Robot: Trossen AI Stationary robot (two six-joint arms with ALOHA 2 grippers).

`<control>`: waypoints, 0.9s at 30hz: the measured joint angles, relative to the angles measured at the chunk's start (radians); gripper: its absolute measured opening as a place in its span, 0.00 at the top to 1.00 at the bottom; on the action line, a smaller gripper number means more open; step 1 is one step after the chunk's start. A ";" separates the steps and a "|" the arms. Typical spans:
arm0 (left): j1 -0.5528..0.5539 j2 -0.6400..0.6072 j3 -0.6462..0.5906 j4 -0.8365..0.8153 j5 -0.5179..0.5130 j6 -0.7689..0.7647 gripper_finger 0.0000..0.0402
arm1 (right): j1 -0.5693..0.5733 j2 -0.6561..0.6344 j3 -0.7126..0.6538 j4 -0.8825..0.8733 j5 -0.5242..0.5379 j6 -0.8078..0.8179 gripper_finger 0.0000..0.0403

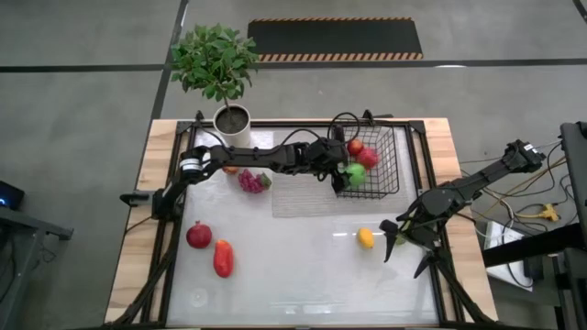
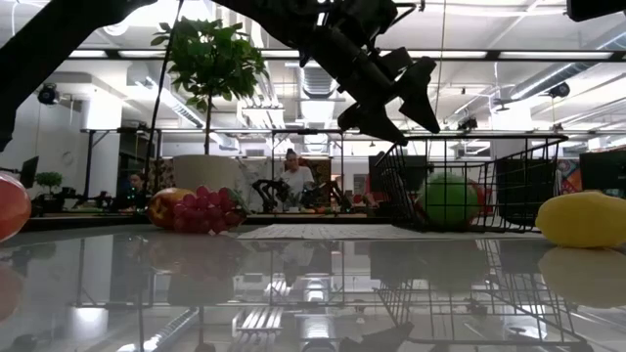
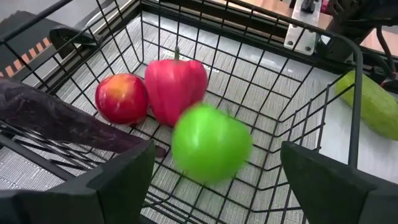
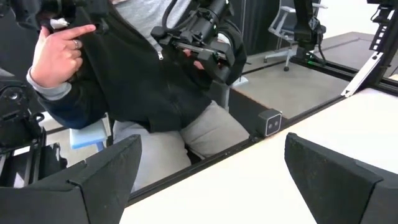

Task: Build produce basket
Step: Put the orange mango into the wire basket

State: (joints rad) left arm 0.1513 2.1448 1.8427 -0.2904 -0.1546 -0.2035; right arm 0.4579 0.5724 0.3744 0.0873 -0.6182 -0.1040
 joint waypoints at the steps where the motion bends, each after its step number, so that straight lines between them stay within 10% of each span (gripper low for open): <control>1: 0.000 0.000 0.000 0.000 0.000 0.000 0.18 | 0.000 0.000 0.000 0.000 0.000 0.000 0.07; 10: -0.025 -0.049 -0.003 -0.018 -0.003 0.083 0.18 | 0.000 0.001 -0.003 0.014 0.080 0.019 0.07; 18: -0.142 -0.174 -0.057 -0.042 -0.073 0.227 0.18 | -0.001 0.039 -0.003 0.042 0.666 0.219 0.07; 27: -0.265 -0.452 -0.378 0.091 -0.224 0.271 0.18 | -0.004 0.112 0.053 0.048 0.997 0.384 0.16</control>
State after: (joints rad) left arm -0.1138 1.6930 1.4644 -0.1990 -0.3788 0.0673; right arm 0.4534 0.6846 0.4269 0.1355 0.3784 0.2796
